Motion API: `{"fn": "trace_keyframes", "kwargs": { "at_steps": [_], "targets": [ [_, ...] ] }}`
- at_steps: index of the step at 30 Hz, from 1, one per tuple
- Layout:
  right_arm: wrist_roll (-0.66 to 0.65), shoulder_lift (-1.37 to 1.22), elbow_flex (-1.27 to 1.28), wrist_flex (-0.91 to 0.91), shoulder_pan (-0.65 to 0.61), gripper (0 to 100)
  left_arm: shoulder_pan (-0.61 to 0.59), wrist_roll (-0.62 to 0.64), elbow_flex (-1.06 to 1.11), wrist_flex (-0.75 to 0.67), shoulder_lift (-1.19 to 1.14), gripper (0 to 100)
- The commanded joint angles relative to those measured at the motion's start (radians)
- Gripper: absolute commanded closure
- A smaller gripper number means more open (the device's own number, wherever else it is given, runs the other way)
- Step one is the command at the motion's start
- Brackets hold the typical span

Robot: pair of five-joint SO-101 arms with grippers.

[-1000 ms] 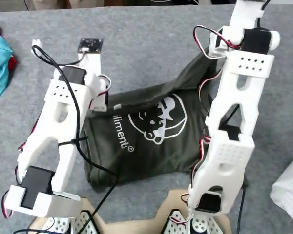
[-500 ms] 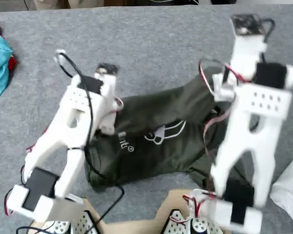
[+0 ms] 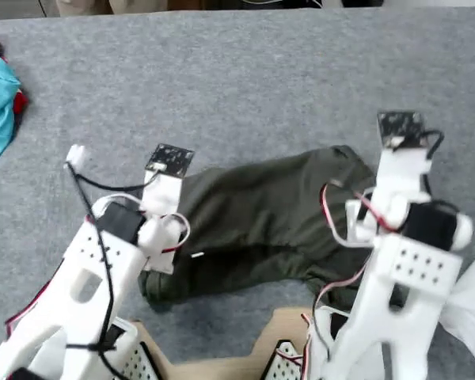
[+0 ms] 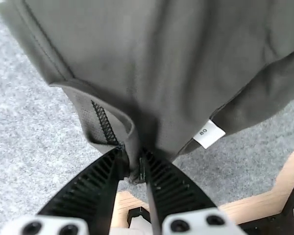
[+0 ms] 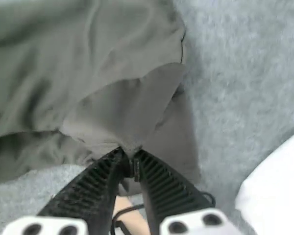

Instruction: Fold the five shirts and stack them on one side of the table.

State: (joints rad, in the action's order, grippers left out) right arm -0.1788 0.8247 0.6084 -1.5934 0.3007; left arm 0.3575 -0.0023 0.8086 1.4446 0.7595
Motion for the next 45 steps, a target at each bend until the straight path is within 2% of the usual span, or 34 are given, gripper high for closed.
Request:
{"fn": "trace_keyframes", "kwargs": {
  "at_steps": [1,8,13,19,29,36,45],
  "targets": [
    [-0.008,0.110,0.073,0.017,0.047,99.5,-0.014,-0.005,0.011,0.000,0.054,98],
    [-0.014,0.220,0.104,0.011,0.191,99.5,-0.005,-0.038,0.014,0.021,0.054,98],
    [-0.080,0.228,0.107,0.008,0.308,99.5,-0.003,-0.043,0.014,0.023,0.054,98],
    [-0.140,0.229,0.165,-0.009,0.410,99.5,-0.003,-0.138,0.012,0.055,0.062,98],
    [-0.138,0.232,0.211,0.032,0.483,99.5,0.006,-0.229,0.018,0.087,0.054,98],
    [-0.141,0.232,0.213,0.144,0.628,99.5,0.011,-0.244,0.020,0.087,0.054,98],
    [-0.143,0.232,0.220,0.150,0.641,99.5,0.011,-0.292,0.018,0.087,0.054,98]
  ]
}}
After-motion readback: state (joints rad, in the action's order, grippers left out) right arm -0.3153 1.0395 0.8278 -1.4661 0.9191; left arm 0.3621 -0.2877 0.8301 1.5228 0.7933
